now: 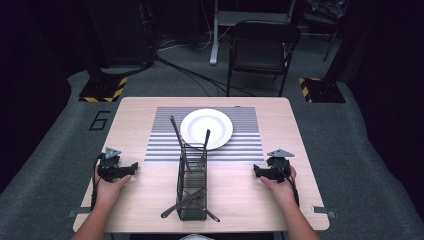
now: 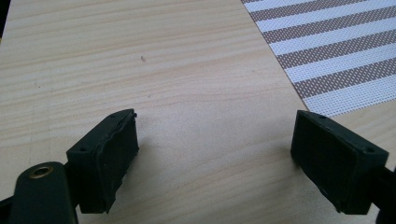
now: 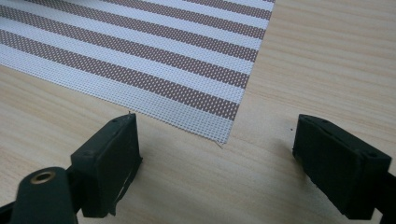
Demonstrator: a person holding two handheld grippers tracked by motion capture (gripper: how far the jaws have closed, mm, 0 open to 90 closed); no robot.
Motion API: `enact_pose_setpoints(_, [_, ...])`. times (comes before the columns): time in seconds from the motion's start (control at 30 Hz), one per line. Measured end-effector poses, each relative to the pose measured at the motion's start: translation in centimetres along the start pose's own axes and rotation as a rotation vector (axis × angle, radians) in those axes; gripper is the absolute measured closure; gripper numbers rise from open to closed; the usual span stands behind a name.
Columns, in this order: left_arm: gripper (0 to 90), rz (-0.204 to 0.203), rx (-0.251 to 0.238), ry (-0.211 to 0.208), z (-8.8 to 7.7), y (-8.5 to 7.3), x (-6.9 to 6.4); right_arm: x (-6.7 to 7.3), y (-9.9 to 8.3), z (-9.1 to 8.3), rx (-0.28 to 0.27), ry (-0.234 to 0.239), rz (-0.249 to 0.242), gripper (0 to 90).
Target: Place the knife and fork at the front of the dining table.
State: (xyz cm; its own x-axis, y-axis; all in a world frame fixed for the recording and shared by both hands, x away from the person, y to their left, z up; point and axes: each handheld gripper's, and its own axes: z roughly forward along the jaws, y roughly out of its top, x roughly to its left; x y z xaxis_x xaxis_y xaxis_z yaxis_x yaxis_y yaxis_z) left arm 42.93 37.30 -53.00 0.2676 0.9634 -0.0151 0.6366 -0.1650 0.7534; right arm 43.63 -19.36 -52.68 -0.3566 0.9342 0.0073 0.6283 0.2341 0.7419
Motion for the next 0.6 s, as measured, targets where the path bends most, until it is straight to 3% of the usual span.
enact_pose_setpoints(0.07, [15.0, 0.001, 0.001, 0.0, 0.0, 0.0, 0.0, 0.0, 0.0, 0.0, -0.002, -0.003, -0.003, 14.7])
enact_pose_setpoints(0.3, [15.1, 0.002, 0.005, 0.002, 0.0, 0.0, 0.0, 0.3, 0.5, -0.6, 0.017, 0.036, 0.021, 35.9])
enact_pose_setpoints(0.43, [15.2, 0.001, 0.003, 0.001, 0.0, 0.0, 0.0, 0.9, 1.1, -1.3, -0.02, 0.044, 0.015, 41.8])
enact_pose_setpoints(0.6, [15.2, 0.002, 0.004, 0.001, 0.0, 0.0, 0.0, 2.3, 2.0, -2.2, -0.03, 0.057, -0.039, 45.0])
